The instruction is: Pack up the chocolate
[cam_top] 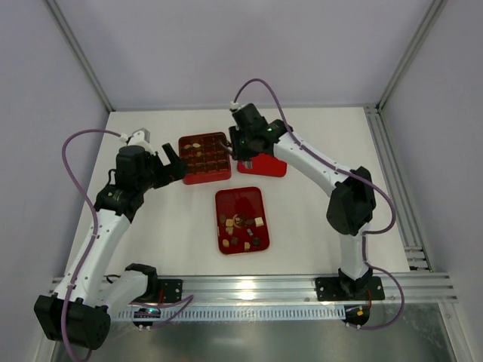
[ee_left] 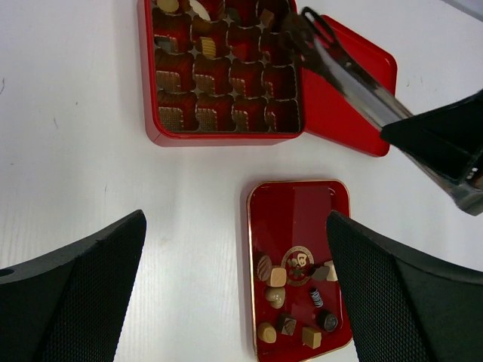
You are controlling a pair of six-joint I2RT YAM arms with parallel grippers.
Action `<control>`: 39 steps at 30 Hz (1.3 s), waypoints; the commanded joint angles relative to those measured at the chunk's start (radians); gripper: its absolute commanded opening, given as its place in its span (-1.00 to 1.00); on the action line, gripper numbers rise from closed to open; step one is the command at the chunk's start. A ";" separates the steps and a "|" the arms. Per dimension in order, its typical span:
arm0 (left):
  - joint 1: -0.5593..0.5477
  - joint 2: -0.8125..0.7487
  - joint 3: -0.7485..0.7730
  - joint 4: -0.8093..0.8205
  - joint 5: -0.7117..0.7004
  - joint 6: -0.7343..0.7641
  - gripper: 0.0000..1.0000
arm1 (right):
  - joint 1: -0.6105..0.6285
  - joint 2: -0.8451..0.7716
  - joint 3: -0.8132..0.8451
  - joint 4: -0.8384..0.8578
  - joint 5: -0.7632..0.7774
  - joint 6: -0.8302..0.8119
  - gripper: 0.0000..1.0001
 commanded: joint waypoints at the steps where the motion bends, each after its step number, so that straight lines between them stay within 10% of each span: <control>1: 0.006 -0.007 -0.003 0.052 0.013 -0.002 1.00 | -0.096 -0.214 -0.096 0.073 0.004 0.051 -0.27; 13: 0.006 -0.016 -0.005 0.056 0.031 -0.008 0.99 | -0.525 -0.474 -0.634 0.234 0.030 0.140 -0.28; 39: 0.006 -0.012 -0.006 0.062 0.038 -0.010 1.00 | -0.679 -0.241 -0.648 0.266 -0.013 0.085 0.01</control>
